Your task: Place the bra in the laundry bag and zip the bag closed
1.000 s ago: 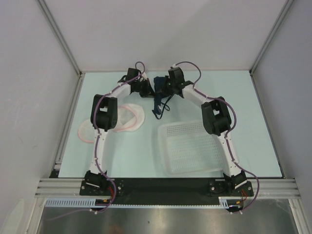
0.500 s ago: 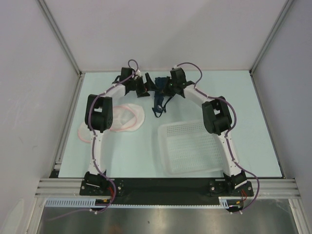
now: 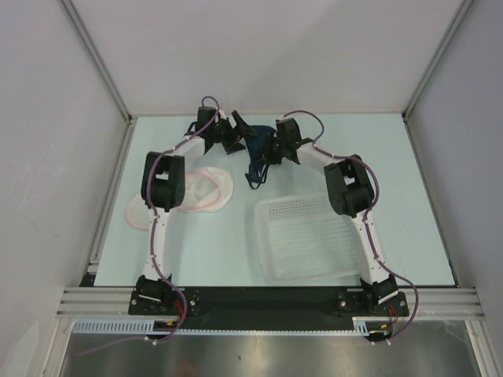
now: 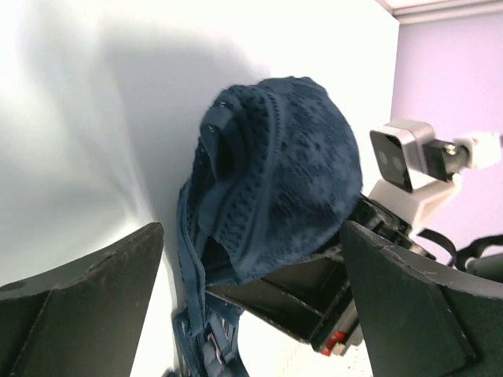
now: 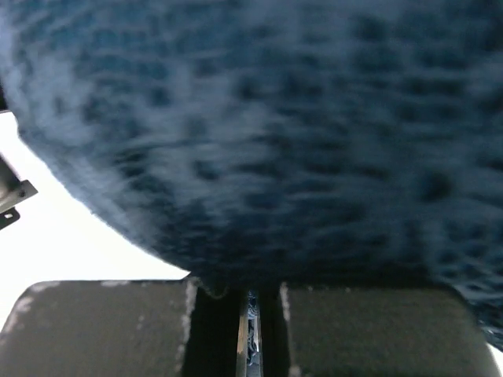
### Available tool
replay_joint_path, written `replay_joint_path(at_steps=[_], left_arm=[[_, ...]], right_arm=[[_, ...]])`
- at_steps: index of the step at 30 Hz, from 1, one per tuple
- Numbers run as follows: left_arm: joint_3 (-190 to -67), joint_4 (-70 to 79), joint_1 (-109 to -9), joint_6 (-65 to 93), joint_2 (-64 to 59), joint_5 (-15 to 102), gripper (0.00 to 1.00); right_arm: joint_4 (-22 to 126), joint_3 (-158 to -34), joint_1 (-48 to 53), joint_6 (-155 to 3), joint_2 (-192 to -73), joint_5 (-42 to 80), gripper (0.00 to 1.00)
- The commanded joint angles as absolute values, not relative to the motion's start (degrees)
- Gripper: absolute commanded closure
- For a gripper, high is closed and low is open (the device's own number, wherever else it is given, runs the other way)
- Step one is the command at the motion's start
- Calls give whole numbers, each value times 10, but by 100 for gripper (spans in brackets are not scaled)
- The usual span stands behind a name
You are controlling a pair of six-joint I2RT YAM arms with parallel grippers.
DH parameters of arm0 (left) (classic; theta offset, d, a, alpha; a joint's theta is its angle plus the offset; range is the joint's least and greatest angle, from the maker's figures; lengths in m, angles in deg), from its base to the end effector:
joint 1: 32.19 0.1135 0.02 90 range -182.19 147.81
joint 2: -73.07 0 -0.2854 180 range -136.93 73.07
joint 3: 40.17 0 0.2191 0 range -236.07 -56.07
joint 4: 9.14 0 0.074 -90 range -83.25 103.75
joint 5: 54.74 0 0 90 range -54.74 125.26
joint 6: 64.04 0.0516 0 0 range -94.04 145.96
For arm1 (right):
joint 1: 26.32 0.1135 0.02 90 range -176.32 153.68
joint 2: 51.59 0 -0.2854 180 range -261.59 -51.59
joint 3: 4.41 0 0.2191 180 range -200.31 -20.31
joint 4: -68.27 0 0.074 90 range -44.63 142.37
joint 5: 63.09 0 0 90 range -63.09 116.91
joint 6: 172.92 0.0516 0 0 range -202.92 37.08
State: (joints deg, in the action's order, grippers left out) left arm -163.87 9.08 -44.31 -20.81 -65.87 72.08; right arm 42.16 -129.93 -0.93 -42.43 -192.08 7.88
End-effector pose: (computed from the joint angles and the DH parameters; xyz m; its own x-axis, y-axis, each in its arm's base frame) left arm 0.5242 -0.1442 0.1798 -0.8479 -0.4145 -0.3307 0.0572 0.5485 -0.8342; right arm 0.4846 0.2486 0.1578 -0.8588 0.2718 -0.4342 -0.0917 0.7523 0.6524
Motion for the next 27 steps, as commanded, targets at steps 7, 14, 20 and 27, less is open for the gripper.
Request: replay_joint_path(at_steps=[7, 14, 20, 27], left_arm=[[-1631, -17, -456, -248, -680, 750, 0], [-1661, -80, -466, -294, -723, 796, 0], [-1654, -126, -471, -324, -734, 789, 0], [-1656, -139, -474, -343, -744, 765, 26]], right_arm=[[471, -1284, -29, -424, -1891, 34, 94], [467, -1306, -37, -429, -1904, 2, 89], [471, -1310, -43, -431, -1907, -17, 86], [457, -1316, -49, -439, -1909, -23, 78]])
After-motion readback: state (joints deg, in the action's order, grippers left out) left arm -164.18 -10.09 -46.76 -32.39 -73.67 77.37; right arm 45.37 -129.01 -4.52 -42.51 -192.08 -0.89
